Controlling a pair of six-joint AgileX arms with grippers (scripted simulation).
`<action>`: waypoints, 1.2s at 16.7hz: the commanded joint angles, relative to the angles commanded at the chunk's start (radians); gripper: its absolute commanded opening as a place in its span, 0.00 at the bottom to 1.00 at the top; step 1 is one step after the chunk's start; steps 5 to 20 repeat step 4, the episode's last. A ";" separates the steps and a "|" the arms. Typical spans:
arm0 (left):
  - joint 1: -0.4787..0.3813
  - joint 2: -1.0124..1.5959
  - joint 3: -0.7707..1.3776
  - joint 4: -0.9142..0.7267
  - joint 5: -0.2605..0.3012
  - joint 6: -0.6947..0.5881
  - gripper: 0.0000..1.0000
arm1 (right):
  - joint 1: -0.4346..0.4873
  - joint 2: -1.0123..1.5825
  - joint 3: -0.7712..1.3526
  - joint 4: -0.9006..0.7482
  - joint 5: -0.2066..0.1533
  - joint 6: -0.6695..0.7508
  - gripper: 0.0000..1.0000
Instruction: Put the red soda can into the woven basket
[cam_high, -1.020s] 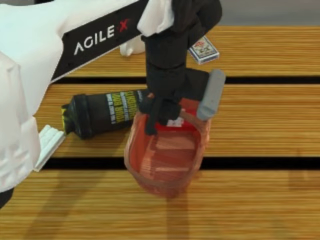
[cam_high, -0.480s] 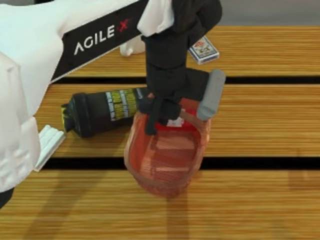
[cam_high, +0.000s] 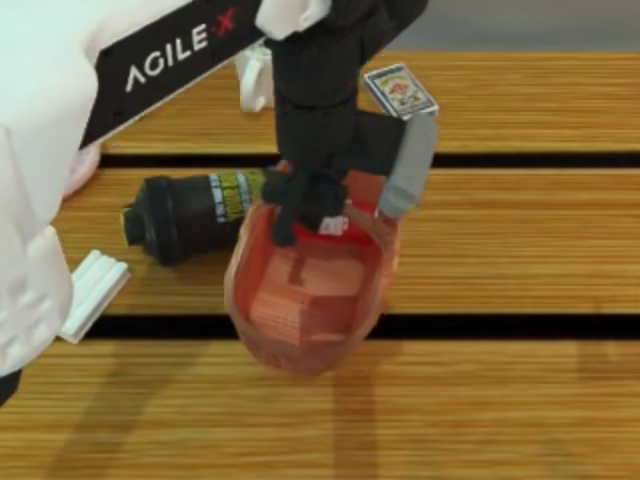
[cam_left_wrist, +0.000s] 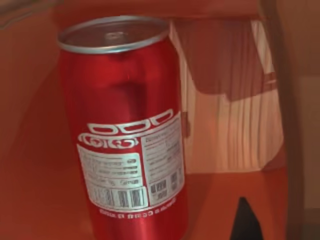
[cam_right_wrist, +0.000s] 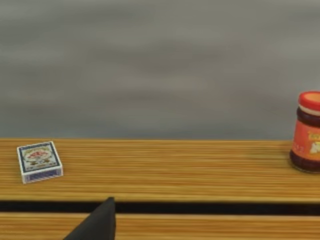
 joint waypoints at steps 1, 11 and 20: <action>0.009 -0.005 0.025 -0.032 0.000 0.006 0.00 | 0.000 0.000 0.000 0.000 0.000 0.000 1.00; 0.025 -0.015 0.068 -0.080 0.000 0.015 0.00 | 0.000 0.000 0.000 0.000 0.000 0.000 1.00; 0.025 -0.015 0.068 -0.080 0.000 0.015 0.00 | 0.000 0.000 0.000 0.000 0.000 0.000 1.00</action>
